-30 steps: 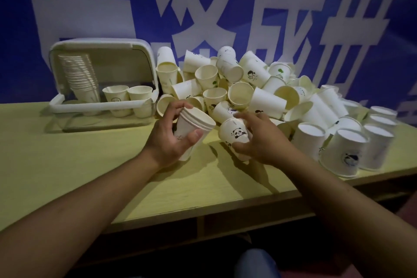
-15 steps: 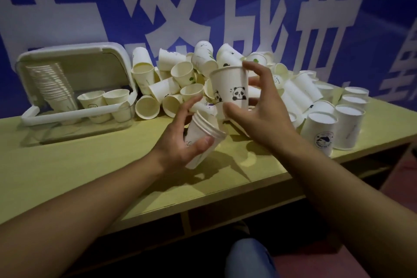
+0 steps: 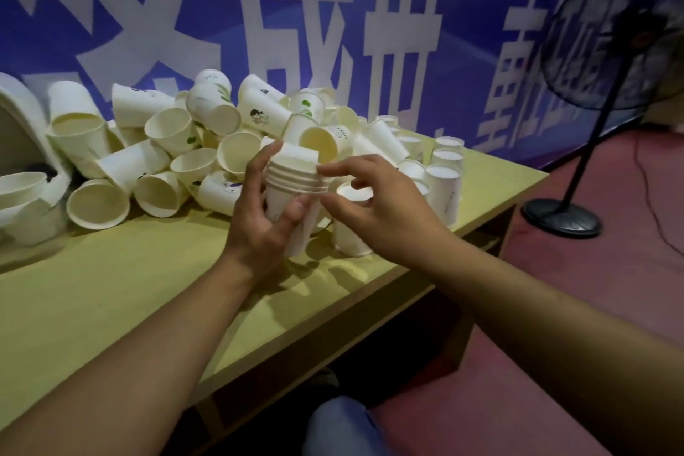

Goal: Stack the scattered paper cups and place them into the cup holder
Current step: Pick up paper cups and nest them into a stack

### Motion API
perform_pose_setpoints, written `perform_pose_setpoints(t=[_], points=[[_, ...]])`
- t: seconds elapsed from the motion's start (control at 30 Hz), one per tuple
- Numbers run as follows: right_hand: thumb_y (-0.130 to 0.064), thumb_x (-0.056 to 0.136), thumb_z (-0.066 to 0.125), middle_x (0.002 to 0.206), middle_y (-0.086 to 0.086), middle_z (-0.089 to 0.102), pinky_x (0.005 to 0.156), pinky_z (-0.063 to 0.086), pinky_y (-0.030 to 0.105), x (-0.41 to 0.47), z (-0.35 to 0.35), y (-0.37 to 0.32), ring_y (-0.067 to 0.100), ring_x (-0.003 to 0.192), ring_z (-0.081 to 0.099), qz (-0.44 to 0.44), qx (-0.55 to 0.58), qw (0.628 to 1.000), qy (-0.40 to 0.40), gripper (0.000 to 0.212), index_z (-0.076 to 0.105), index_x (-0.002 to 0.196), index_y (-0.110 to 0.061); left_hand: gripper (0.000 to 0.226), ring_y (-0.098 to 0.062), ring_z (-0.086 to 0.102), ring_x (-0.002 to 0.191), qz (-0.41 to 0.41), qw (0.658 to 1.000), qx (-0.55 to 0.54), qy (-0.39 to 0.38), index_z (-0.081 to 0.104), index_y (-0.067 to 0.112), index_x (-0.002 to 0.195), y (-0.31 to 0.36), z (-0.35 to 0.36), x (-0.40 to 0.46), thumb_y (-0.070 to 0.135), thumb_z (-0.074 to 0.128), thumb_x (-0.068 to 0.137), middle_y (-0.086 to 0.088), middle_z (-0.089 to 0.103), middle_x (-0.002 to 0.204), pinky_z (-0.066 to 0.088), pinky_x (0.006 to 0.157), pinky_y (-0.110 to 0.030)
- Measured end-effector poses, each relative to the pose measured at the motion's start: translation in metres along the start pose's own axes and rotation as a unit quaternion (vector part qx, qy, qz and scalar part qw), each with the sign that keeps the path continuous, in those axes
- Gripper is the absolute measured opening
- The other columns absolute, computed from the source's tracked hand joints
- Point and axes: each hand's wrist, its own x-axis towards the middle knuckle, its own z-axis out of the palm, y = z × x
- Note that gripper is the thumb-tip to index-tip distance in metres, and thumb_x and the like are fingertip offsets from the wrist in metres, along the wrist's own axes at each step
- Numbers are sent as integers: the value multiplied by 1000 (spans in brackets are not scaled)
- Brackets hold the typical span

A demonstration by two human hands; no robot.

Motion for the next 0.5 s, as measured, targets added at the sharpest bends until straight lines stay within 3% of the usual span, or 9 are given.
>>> perform_pose_setpoints(t=[0.07,0.2,0.37,0.5], points=[[-38,91,67,128,-11,48,98,46,30,-4,-4,9,6,117,47,7,-44,999,13,31,62,122,-39,62,-11,62,105,0,1000,-6,-7,38,38,136,-4,-5,-5,48,63,80,3,55,126,54,77,-23],[-43,89,67,140,-7,44,97,26,28,-5,-9,30,19,130,32,70,-209,971,94,39,55,125,-37,54,-15,62,97,-2,1000,-26,-16,41,39,127,2,-11,-13,46,63,78,4,57,117,51,72,-19],[-49,87,66,143,0,39,105,32,41,0,-4,48,26,131,30,134,-304,939,83,51,44,127,-28,54,-9,62,89,-7,998,-34,-56,42,41,127,10,-8,-15,46,63,77,3,58,109,50,69,-17],[-40,87,71,137,4,45,104,43,44,-2,-6,61,27,125,39,162,-247,952,75,55,39,129,-25,57,-12,61,90,-28,994,-10,-102,44,44,126,11,-2,-21,52,64,74,1,59,109,51,73,-19]])
